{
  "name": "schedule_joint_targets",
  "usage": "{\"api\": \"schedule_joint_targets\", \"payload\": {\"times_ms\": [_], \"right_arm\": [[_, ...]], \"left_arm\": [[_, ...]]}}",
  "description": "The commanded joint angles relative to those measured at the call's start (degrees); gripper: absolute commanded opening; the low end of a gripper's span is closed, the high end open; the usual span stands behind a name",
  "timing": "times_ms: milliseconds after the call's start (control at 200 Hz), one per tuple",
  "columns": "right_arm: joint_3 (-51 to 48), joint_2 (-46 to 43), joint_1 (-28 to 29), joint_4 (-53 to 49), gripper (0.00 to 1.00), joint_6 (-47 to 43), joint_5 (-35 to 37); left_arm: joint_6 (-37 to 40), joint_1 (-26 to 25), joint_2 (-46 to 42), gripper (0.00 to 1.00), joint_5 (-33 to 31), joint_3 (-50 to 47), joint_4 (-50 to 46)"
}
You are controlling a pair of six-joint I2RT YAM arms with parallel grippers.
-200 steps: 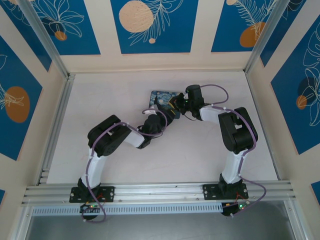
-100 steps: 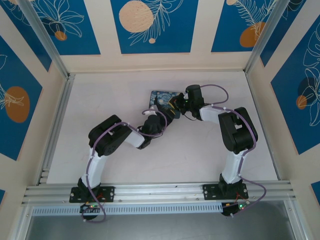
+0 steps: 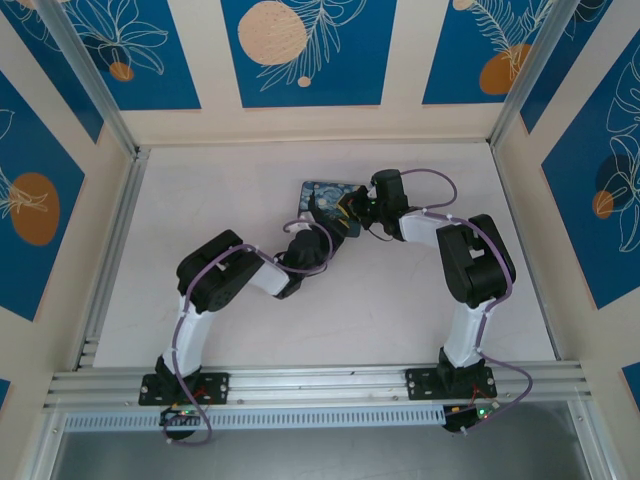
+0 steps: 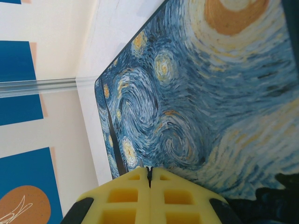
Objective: Unlock the padlock with the key
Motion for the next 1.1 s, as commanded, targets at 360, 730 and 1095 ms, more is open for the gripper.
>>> {"api": "schedule_joint_targets", "payload": {"times_ms": [360,730,1095], "right_arm": [[-1.0,3.12,0.34,-4.54,0.0,0.18,0.0],[-1.18,3.18,0.21,-4.36,0.0,0.11,0.04],[-1.36,3.17,0.28,-4.01,0.0,0.37,0.13]], "left_arm": [[1.31,1.28,2.95,0.44,-4.49,-4.97,-11.12],[1.42,1.33,4.33,0.4,-3.72,-2.51,-13.21],[2.52,1.63,4.71,0.36,-4.94,1.76,-21.24]]}}
